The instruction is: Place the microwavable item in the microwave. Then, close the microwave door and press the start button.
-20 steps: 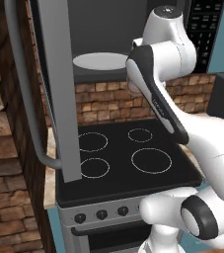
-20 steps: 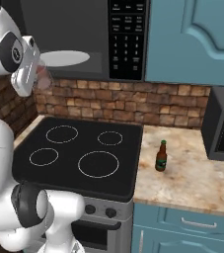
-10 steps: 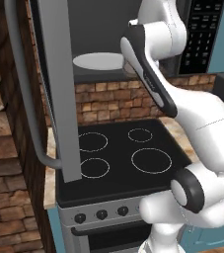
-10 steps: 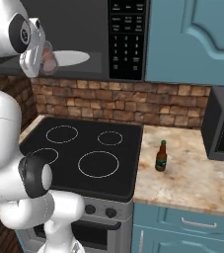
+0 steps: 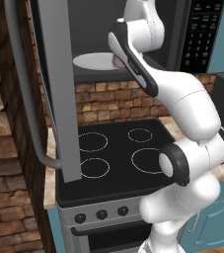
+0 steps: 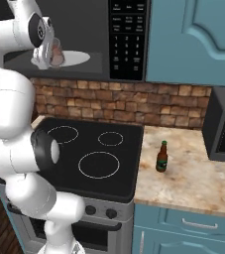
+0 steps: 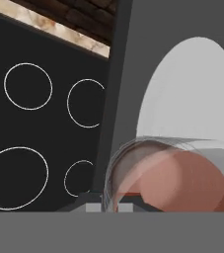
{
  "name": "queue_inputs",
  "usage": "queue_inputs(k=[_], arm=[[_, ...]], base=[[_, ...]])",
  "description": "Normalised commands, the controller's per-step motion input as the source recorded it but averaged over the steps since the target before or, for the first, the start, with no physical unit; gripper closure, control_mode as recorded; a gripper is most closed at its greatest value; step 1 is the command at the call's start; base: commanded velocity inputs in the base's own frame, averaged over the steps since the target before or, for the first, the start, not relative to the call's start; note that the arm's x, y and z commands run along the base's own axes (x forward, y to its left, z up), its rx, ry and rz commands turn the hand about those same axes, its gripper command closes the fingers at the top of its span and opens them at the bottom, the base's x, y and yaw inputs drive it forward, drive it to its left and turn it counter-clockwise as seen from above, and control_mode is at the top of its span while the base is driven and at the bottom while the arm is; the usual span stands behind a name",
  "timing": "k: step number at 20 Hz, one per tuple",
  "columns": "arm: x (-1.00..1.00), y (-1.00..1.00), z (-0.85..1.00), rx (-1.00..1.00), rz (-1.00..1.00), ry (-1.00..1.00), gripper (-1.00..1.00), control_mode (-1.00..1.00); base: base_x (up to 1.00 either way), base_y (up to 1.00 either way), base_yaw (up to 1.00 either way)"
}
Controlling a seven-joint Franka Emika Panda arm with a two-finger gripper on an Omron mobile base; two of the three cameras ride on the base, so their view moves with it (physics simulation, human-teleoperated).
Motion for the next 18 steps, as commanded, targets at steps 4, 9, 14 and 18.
queue_inputs(k=[4, 9, 14, 18], arm=[[0.74, 0.31, -0.28, 0.00, 0.01, 0.00, 1.00, -1.00], [0.52, 0.26, -0.25, 0.00, 0.02, 0.00, 1.00, -1.00], [0.37, 0.07, -0.12, 0.00, 0.07, -0.09, 1.00, -1.00], [0.22, 0.01, -0.14, 0.00, 0.09, -0.19, 1.00, -1.00]], base=[[0.00, 0.00, 0.00], [0.00, 0.00, 0.00], [0.00, 0.00, 0.00], [0.00, 0.00, 0.00]])
